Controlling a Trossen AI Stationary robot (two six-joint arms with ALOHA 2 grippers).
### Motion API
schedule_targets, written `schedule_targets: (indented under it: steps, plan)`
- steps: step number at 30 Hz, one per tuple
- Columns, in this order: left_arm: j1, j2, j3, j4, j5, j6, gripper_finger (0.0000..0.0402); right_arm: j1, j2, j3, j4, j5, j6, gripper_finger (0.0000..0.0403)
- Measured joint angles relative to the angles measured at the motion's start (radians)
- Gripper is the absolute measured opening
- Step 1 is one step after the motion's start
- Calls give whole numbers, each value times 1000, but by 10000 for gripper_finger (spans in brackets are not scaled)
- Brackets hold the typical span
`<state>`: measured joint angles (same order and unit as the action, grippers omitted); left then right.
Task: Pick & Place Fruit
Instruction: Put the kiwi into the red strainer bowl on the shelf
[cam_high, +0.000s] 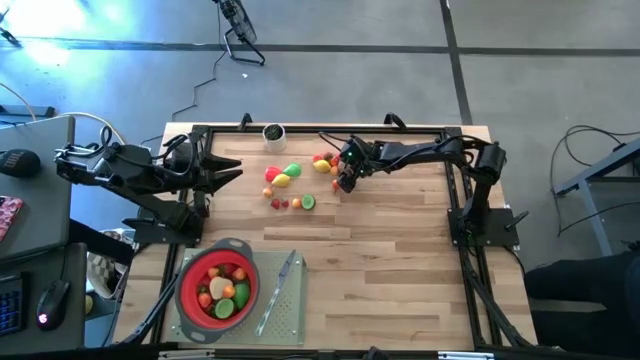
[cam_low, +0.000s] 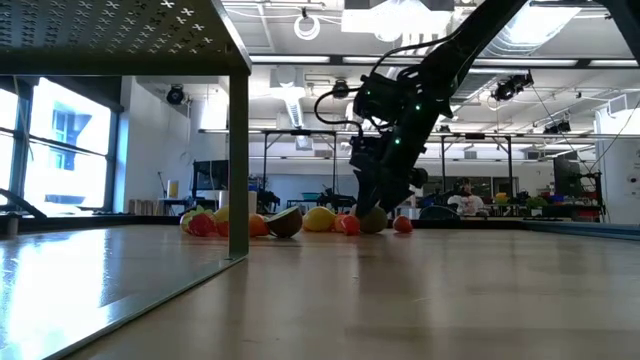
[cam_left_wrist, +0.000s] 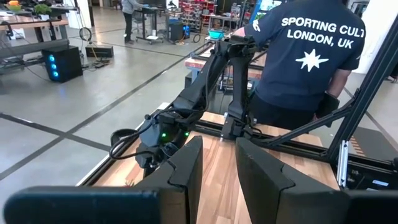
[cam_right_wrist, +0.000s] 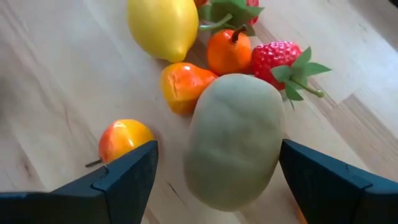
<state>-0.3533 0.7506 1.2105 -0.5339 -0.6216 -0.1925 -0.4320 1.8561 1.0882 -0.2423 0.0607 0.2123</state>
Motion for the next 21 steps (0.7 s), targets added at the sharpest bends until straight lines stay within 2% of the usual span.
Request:
schedule_targets:
  steps: [4,15,21]
  plan:
    - [0,0,0,0,0,0,92,0,0,0,-1,-17,0,316]
    - [0,0,0,0,0,0,92,0,0,0,-7,-40,18,238]
    - [0,0,0,0,0,0,92,0,-1,0,-9,-53,31,217]
